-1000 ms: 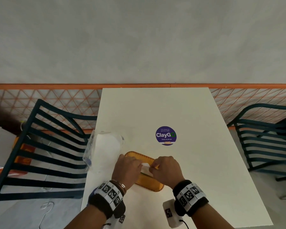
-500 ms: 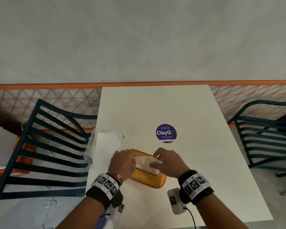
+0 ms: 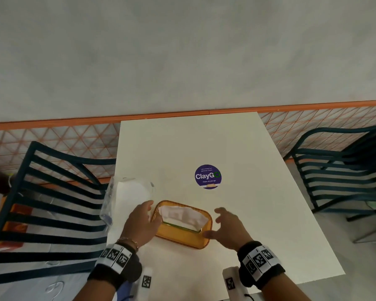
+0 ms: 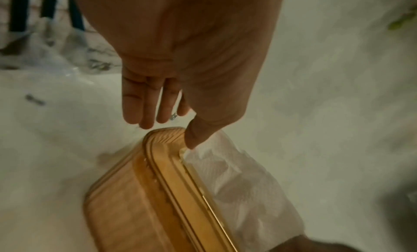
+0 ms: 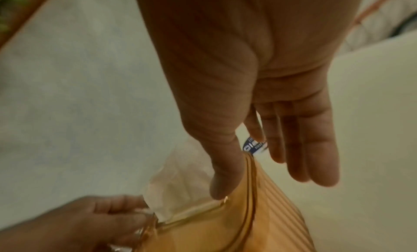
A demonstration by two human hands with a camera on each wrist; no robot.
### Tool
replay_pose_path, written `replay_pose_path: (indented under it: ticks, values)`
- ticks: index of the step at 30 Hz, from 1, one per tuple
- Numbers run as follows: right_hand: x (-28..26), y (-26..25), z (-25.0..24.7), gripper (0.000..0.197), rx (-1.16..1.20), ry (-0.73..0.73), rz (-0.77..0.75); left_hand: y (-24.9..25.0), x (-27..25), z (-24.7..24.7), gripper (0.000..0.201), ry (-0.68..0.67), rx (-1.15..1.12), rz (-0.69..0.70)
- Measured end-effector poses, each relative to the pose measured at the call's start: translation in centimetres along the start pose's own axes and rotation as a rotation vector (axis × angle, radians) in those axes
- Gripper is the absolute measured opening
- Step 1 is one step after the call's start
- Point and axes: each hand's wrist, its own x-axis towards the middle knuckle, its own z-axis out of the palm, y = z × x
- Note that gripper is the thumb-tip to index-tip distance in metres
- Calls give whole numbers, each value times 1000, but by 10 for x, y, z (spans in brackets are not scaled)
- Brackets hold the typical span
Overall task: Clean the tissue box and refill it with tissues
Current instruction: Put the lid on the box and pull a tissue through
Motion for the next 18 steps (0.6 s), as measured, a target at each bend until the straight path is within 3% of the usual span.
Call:
replay_pose_path:
  ticks: [2,4,6,9,14,18]
  values:
    - [-2,11,11,81,45,-111,67,-6,-7,8,51,-64,-43,-96]
    - [-1,17,22,57,177,-155,80,-11,-9,16,34,-76,-58,-127]
    - [0,20,29,39,236,-122,79,-10,-11,20,19,-58,-61,-124]
    - [1,25,29,25,197,-31,57,-3,-15,24,7,-51,-121,-130]
    - [11,39,-2,25,327,124,32,26,-11,35,23,-22,-270,-136]
    - [38,45,-38,31,462,222,39,70,4,42,14,-2,-350,-131]
